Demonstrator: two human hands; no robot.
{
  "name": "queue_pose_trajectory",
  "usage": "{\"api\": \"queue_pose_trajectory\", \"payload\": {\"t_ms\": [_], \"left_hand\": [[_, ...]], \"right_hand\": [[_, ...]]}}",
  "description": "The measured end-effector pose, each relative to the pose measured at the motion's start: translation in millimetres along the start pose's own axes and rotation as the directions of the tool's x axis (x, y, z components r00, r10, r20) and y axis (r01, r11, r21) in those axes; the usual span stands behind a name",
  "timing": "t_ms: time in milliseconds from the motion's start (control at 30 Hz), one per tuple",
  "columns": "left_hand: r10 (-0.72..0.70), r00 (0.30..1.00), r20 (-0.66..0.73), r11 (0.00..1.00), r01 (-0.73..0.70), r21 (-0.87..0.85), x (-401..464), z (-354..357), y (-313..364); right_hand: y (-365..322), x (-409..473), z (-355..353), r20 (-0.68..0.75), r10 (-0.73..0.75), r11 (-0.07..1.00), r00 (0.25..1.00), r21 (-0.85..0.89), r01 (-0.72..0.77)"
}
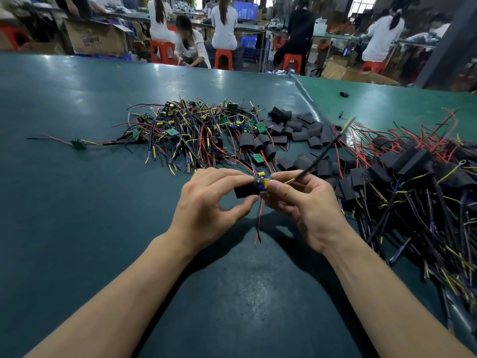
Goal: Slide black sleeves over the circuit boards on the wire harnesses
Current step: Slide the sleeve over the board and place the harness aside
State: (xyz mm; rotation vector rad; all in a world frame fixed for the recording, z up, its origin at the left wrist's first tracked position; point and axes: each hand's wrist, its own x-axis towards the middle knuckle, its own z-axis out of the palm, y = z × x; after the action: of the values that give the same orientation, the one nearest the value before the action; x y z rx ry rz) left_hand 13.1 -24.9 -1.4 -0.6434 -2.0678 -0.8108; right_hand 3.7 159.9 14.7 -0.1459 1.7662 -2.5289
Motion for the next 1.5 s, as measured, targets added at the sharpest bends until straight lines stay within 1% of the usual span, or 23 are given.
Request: {"api": "queue_pose_trajectory", "payload": {"t_ms": [67,167,233,300,367,433,567,700,833,1100,1233,1367,1500], "left_hand": [[0.026,0.999,0.020,1.000,-0.026,-0.008,0,0,0],[0.047,0.999,0.026,0.999,-0.047,0.003,-1,1,-2],[0.048,0.999,0.019,0.999,-0.048,0.001,-1,1,-3],[0.051,0.999,0.001,0.999,-0.051,-0.002,-1,0,-3],[0.074,0.997,0.000,0.997,-0.074,-0.002,0,0,-3],[0.109,0.994,0.012,0.994,-0.109,0.003,0,0,-3],[0.175,0.985,0.013,0.984,-0.175,0.026,1,1,-3],[0.190,0.982,0.022,0.981,-0.190,0.025,1,3,-6],[0.195,0.981,-0.004,0.980,-0.195,0.046,1,4,-6],[0.222,0.974,-0.038,0.974,-0.220,0.047,3,0,-9],[0.241,0.970,-0.046,0.968,-0.237,0.077,3,1,-10],[0.243,0.970,-0.027,0.969,-0.241,0.060,3,0,-8],[0.244,0.970,0.006,0.969,-0.244,0.031,4,0,-5]], "right_hand": [[1,-1,0,-0.012,-0.006,0.996,1.000,-0.089,0.005],[3,-1,2,-0.012,-0.057,0.985,0.998,-0.162,0.055],[3,-2,4,0.012,-0.065,0.988,0.998,-0.137,0.066],[2,-3,4,0.046,-0.043,0.997,0.998,-0.055,0.045],[0,-3,4,0.060,-0.023,1.000,0.998,-0.009,0.024],[0,-3,5,0.049,-0.025,0.999,0.998,-0.020,0.026],[-1,-3,7,0.007,-0.056,0.994,0.998,-0.097,0.057],[-3,-3,5,-0.058,0.008,0.995,0.998,-0.102,-0.014],[-6,-4,5,-0.061,0.085,0.995,0.994,-0.053,-0.088],[-12,-8,6,-0.010,0.102,0.991,0.995,-0.091,-0.103],[-11,-9,5,0.017,0.110,0.990,0.994,-0.094,-0.108],[-12,-8,3,0.036,0.106,0.991,0.994,-0.089,-0.102],[-5,-7,5,0.117,0.099,0.993,0.988,-0.081,-0.090]]}}
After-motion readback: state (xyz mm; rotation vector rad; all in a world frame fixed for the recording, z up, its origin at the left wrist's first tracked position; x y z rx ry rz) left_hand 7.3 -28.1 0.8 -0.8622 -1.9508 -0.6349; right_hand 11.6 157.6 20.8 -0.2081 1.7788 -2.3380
